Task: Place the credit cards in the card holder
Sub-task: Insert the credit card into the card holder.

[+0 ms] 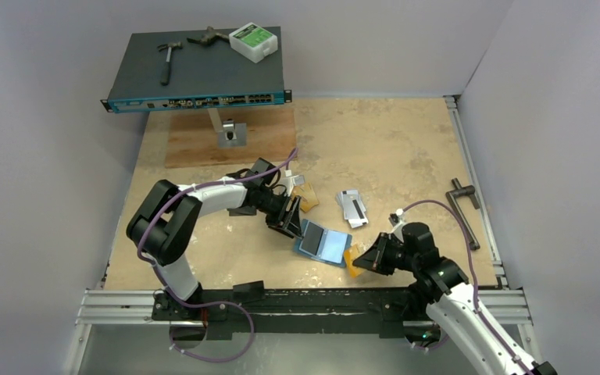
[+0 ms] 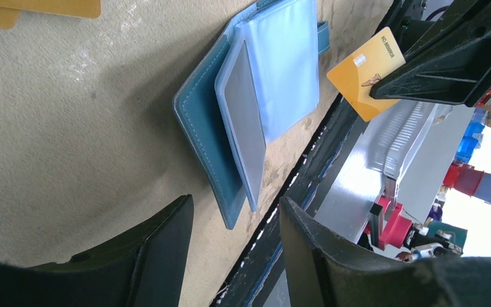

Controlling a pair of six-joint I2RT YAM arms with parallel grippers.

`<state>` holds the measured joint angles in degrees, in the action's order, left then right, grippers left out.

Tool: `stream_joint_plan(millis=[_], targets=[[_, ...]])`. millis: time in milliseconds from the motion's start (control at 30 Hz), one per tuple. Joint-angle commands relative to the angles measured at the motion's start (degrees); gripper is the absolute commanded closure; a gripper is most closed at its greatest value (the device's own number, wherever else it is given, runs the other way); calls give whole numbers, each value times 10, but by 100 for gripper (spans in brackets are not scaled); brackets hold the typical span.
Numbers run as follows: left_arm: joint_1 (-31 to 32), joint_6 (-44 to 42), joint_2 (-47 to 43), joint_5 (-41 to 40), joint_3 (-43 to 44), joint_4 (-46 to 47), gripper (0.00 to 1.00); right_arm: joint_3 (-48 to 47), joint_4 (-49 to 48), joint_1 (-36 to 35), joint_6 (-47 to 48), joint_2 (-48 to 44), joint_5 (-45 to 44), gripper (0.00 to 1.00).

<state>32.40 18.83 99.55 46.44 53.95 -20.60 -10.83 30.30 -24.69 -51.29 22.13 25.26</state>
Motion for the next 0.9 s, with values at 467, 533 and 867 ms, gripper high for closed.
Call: stream_joint_plan(millis=[467,533,867], targets=[[2,-6,-7,9,18,0,50,-19,-26,1,25,30,21,100],[2,-5,-7,9,18,0,50,-18,-23,2,30,33,20,100],[3,-5,-8,10,18,0,50,-20,-10,1,45,42,18,100]])
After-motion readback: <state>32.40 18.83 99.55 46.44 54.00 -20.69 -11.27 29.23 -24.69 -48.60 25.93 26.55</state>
